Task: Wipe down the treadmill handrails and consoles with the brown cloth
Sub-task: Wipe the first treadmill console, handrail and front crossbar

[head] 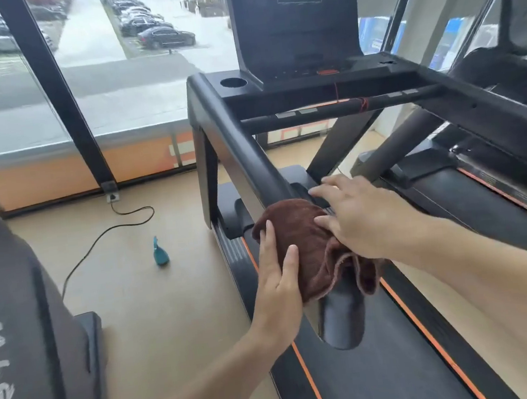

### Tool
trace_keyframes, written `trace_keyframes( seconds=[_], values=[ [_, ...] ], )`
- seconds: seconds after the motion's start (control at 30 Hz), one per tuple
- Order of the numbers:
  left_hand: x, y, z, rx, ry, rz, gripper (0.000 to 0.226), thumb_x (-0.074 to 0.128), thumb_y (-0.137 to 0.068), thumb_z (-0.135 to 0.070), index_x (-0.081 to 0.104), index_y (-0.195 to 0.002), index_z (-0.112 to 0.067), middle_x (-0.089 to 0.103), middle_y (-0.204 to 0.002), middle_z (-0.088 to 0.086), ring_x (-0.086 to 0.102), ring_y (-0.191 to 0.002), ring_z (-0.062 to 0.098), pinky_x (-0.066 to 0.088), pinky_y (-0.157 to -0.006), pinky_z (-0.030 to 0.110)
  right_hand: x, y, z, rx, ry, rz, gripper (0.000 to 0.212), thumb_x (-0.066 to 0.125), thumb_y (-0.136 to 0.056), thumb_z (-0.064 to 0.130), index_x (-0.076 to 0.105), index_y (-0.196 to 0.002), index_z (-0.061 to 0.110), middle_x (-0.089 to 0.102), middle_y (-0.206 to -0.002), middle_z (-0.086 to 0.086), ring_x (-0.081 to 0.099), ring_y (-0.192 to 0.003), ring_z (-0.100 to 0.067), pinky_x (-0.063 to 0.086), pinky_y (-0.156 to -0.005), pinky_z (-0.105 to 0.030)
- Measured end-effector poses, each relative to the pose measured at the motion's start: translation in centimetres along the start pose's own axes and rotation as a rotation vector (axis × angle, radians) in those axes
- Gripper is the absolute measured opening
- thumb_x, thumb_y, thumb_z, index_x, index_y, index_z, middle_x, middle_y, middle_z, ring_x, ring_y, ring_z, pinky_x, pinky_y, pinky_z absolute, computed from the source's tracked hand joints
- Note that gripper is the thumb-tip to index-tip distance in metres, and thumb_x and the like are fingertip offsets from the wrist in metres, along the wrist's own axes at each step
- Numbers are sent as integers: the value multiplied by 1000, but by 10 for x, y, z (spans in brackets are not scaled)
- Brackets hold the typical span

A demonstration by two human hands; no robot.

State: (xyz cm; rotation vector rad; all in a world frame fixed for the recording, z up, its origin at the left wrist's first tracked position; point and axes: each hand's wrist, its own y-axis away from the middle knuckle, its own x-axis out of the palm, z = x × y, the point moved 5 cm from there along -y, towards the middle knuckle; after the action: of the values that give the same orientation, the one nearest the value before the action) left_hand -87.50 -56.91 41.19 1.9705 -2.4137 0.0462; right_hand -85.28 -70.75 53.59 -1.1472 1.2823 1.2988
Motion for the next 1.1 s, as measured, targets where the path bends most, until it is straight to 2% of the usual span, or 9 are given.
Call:
trace_keyframes(
  seconds=[0.13, 0.23, 0.43, 0.57, 0.67, 0.77, 0.8, 0.9, 1.1],
  values=[
    [5, -15, 8, -59, 96, 22, 55, 42, -79, -78, 12, -124, -90, 15, -164, -30, 24, -153, 7, 28, -124, 50, 40, 9, -1, 72, -467, 284, 87, 40, -94, 75, 6, -163, 35, 37, -162, 6, 42, -144, -19, 37, -114, -35],
    [8, -32, 18, -71, 156, -5, 63, 47, -76, -84, 13, -129, -88, 16, -165, -27, 23, -154, 15, 28, -121, 59, 53, -2, 10, 43, -617, 312, 92, 41, -98, 68, -17, -161, 34, 12, -171, 8, 28, -152, -15, 29, -118, -30],
    [-16, -105, 15, -41, 132, -164, 70, 50, -68, -93, 22, -131, -84, 28, -165, -16, 31, -152, 25, 34, -117, 60, 47, -79, 28, 40, -793, 153, 77, 41, -105, 55, -6, -163, 38, 12, -169, 12, 26, -150, -14, 26, -102, -23],
    [-42, -164, -5, -80, 302, -160, 51, 48, -87, -69, 29, -133, -79, 36, -161, -9, 46, -143, 24, 51, -106, 52, 35, -158, 40, 45, -823, 92, 73, 43, -104, 54, 6, -164, 37, 25, -165, 4, 37, -144, -19, 34, -115, -33],
    [-69, -287, 99, -35, 402, -211, 55, 45, -84, -75, 24, -135, -79, 28, -165, -12, 36, -149, 28, 33, -120, 50, 16, -203, 59, 43, -888, 77, 68, 41, -108, 43, 7, -165, 27, 28, -166, -4, 36, -146, -22, 31, -117, -29],
    [-106, -450, 183, 73, 267, -246, 87, 28, -72, -100, 1, -148, -67, -29, -160, -29, -29, -152, 31, -22, -109, 75, 2, -234, 73, 75, -1085, 134, 51, 20, -114, 18, 11, -163, 7, 17, -168, -21, 21, -154, -33, 13, -119, -32],
    [-106, -448, 153, 58, 137, -241, 83, 30, -83, -92, 3, -154, -59, -31, -159, -28, -22, -154, 26, -26, -110, 70, 3, -248, 69, 104, -1101, 112, 48, 22, -114, 21, 26, -161, 7, 31, -164, -21, 33, -149, -33, 20, -118, -32],
    [-91, -355, -36, 10, -227, -171, 58, 43, -106, -35, 21, -160, -38, -12, -170, -10, 1, -156, 13, 1, -128, 38, 19, -277, 52, 212, -1106, 62, 39, 40, -109, 44, 59, -140, 30, 69, -124, 1, 64, -117, -19, 47, -105, -32],
    [-83, -355, -60, 11, -614, -75, 51, 42, -104, -33, 36, -155, -36, -10, -171, -1, -14, -156, 25, -9, -126, 42, 29, -281, 44, 256, -1200, 30, 45, 42, -106, 52, 63, -127, 18, 69, -107, 1, 64, -103, -19, 46, -91, -30]
  ],
)
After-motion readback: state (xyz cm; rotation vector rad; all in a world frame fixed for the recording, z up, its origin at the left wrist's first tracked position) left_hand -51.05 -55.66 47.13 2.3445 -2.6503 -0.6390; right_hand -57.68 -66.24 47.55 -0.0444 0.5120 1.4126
